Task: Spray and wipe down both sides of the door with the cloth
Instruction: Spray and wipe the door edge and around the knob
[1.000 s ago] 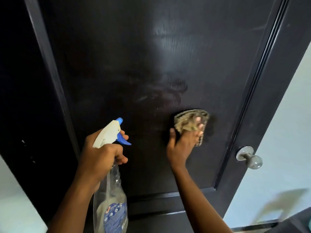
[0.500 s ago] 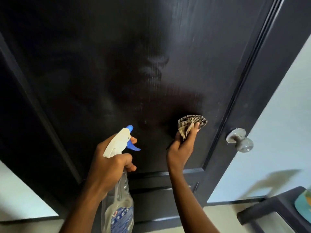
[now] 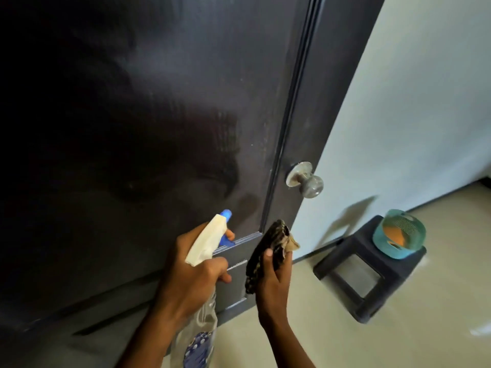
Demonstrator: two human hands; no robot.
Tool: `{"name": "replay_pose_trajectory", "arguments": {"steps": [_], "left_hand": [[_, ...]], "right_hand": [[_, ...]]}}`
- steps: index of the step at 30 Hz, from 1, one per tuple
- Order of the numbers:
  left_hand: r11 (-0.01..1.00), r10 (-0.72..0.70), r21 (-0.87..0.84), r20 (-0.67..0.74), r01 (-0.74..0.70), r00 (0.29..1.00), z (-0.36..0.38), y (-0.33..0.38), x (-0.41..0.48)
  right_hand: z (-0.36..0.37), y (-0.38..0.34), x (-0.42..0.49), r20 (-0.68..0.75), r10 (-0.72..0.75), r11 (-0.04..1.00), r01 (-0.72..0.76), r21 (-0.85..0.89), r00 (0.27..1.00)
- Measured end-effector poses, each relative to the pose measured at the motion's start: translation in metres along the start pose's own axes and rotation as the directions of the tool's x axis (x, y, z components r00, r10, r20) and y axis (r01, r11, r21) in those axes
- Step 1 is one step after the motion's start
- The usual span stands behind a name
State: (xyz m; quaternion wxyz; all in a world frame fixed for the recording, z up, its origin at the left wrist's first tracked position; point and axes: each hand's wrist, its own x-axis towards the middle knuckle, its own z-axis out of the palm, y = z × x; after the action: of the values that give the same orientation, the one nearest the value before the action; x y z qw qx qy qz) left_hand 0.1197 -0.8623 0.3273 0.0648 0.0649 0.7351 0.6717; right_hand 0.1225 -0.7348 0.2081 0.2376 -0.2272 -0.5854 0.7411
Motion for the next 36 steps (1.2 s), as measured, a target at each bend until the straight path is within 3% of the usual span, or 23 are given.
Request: {"name": "replay_pose_trajectory", "arguments": {"steps": [5, 13, 18, 24, 27, 29, 32, 33, 34, 35, 36], "left_hand": [[0.990, -0.049, 0.134, 0.043, 0.043, 0.998, 0.053, -0.017, 0.022], [0.975, -0.059, 0.208, -0.108, 0.081, 0.992, 0.141, -0.022, 0.053], [0.962, -0.019, 0.261, -0.212, 0.076, 0.977, 0.185, -0.028, 0.068], [0.977, -0.051, 0.178, -0.339, 0.117, 0.939, 0.211, -0.022, 0.072], [0.972, -0.030, 0.202, -0.385, 0.116, 0.922, 0.216, -0.021, 0.073], [0.967, 0.001, 0.231, -0.421, 0.106, 0.907, 0.215, -0.020, 0.072], [0.965, 0.035, 0.245, -0.467, 0.091, 0.884, 0.210, -0.020, 0.071], [0.965, 0.040, 0.247, -0.475, 0.090, 0.879, 0.207, -0.020, 0.070], [0.965, 0.040, 0.245, -0.487, 0.093, 0.872, 0.204, -0.021, 0.070], [0.966, 0.036, 0.240, -0.503, 0.099, 0.864, 0.202, -0.022, 0.069], [0.967, 0.031, 0.232, -0.517, 0.105, 0.855, 0.199, -0.022, 0.069]], "right_hand": [[-0.053, -0.002, 0.038, -0.151, 0.023, 1.000, -0.020, 0.018, 0.988], [-0.114, -0.021, 0.122, -0.140, -0.008, 0.998, 0.016, 0.053, 0.990], [-0.134, -0.028, 0.164, -0.069, -0.005, 0.997, 0.010, 0.074, 0.998], [-0.147, -0.036, 0.180, 0.042, 0.026, 0.991, -0.031, 0.133, 0.999], [-0.148, -0.033, 0.186, 0.080, -0.037, 0.994, 0.029, 0.102, 0.996], [-0.146, -0.037, 0.189, 0.179, -0.130, 0.992, 0.127, 0.028, 0.975], [-0.136, -0.054, 0.202, 0.438, -0.354, 0.907, 0.418, -0.056, 0.827], [-0.129, -0.058, 0.208, 0.524, -0.428, 0.836, 0.543, -0.081, 0.737], [-0.121, -0.058, 0.213, 0.628, -0.493, 0.726, 0.683, -0.085, 0.602], [-0.113, -0.057, 0.218, 0.714, -0.517, 0.604, 0.792, -0.088, 0.473], [-0.106, -0.056, 0.223, 0.765, -0.514, 0.503, 0.859, -0.098, 0.388]]}}
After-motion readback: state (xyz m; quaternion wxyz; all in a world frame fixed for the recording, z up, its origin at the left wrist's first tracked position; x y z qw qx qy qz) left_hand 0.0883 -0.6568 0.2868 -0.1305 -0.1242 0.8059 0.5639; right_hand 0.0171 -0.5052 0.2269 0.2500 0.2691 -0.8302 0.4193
